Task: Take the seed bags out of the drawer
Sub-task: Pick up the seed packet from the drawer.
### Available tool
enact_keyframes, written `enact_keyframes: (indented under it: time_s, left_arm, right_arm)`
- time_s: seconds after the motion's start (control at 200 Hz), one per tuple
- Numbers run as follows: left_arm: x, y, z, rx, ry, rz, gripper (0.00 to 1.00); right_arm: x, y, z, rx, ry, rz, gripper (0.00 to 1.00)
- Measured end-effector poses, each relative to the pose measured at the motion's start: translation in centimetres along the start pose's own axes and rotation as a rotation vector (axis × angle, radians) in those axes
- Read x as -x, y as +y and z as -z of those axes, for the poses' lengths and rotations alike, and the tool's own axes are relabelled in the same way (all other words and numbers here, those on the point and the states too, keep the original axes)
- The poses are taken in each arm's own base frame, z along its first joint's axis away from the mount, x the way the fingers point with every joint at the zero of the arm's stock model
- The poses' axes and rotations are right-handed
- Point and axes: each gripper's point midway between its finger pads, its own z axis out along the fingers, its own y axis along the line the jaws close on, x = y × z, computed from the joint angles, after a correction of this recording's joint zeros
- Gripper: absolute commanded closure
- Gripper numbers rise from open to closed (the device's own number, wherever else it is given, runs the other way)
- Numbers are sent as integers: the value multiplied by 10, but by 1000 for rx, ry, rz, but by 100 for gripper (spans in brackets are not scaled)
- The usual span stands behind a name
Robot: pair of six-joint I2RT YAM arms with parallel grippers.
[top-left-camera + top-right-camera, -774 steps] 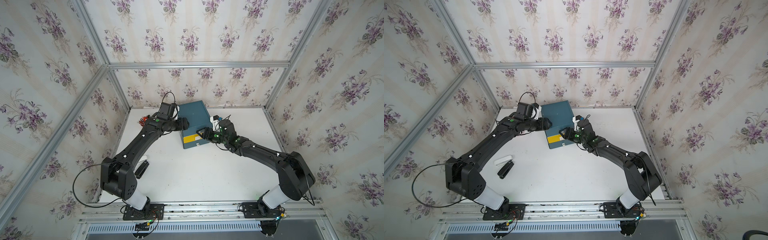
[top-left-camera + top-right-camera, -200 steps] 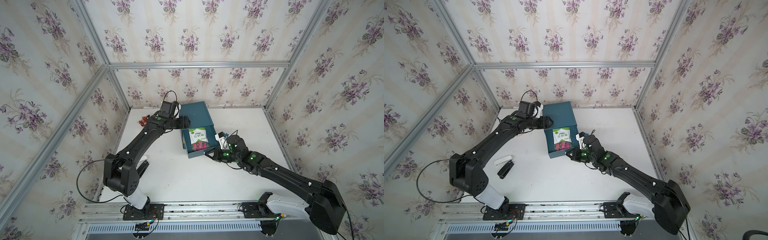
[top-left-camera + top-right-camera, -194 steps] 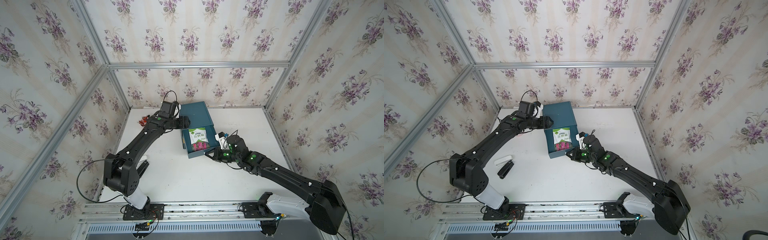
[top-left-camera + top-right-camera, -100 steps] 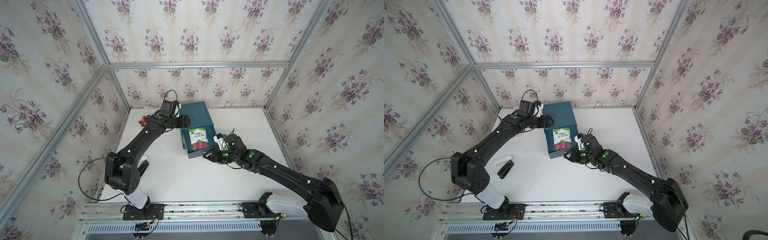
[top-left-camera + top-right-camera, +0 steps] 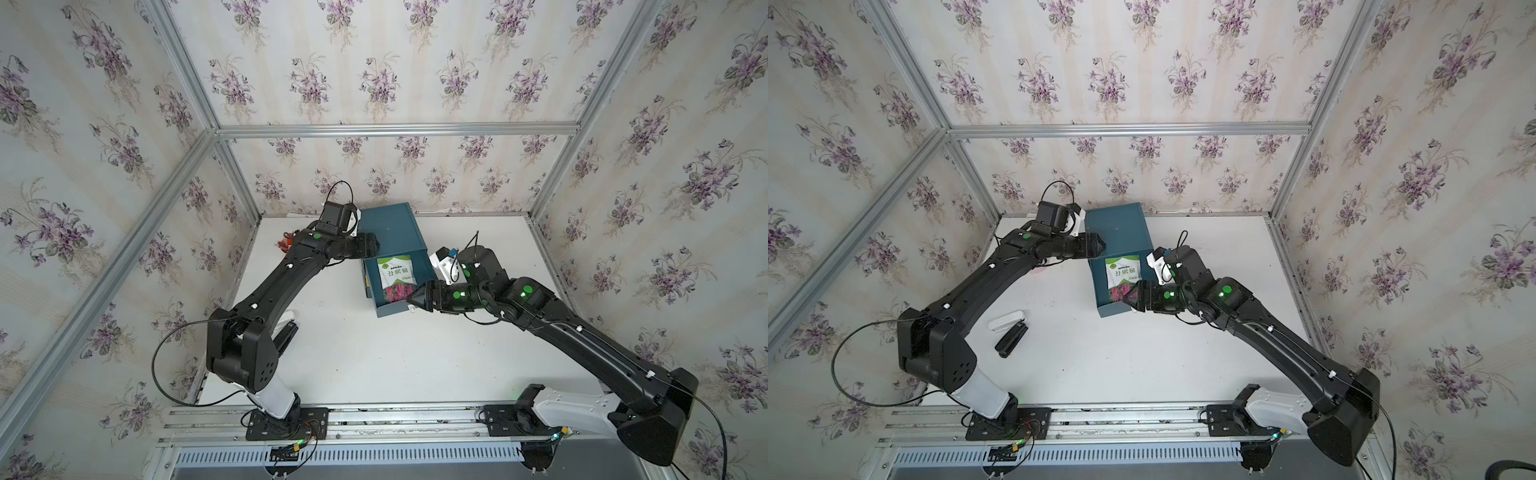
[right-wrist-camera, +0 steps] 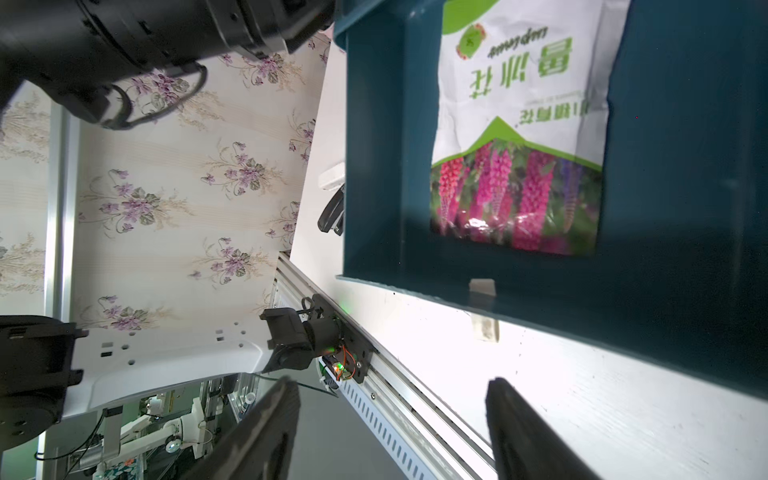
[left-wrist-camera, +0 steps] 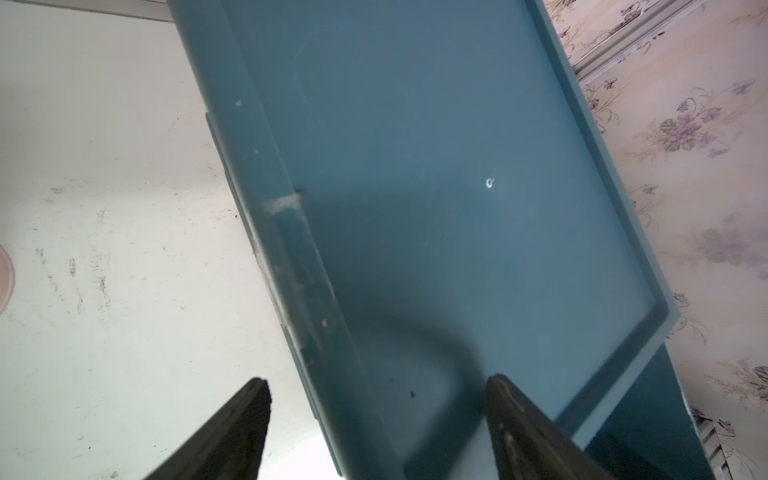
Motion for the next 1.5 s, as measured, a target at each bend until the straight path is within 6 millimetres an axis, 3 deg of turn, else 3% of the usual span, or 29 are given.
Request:
enact_keyframes:
  time_s: [0.11,0.29,0.604,0.874,1.499]
  left_arm:
    - [-6,-1,3,-8,13,17,20]
    - [-8,-2,4,-21,8,30,30]
    - [-4,-4,0,-28,-2,40,32]
    - [-3,-3,-1,-27,-3,40,32]
    - [1,-3,-2,-16,0,20,32]
  right_arm:
    - [17,0,-1,-24,-4,9,27]
    - [43,-17,-15,-98,2,10,30]
    - [83,-31,-47,-223,33,80,35]
    - [81,-59,-59,-342,81,88,34]
    - [86,-79,-89,-411,94,109,33]
